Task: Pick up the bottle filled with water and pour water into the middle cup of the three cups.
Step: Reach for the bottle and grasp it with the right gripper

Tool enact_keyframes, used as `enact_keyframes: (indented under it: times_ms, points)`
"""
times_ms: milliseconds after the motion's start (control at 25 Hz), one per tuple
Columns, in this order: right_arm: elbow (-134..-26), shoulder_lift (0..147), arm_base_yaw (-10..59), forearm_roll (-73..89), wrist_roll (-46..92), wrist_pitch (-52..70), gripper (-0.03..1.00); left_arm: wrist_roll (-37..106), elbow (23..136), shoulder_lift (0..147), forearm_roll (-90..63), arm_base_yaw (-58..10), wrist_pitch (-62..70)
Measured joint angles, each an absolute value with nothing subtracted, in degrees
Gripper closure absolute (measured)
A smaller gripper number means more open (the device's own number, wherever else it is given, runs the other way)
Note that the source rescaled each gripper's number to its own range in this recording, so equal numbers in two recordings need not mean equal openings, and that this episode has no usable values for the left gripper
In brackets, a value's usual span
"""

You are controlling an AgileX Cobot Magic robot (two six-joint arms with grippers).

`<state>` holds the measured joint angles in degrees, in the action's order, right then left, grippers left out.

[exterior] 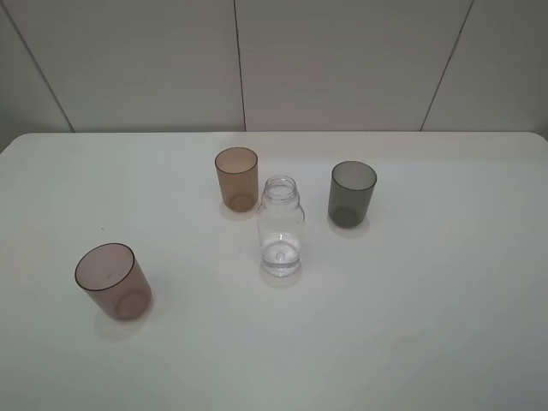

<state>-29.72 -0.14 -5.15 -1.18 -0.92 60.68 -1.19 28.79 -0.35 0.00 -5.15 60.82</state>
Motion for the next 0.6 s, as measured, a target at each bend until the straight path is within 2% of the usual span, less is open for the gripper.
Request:
enact_keyframes:
  times_ms: [600]
  points:
    - [-29.7,-0.1,-6.3,-1.1,-0.9,60.7,-0.03,-1.2,28.8,-0.3,0.0,-5.2,60.8]
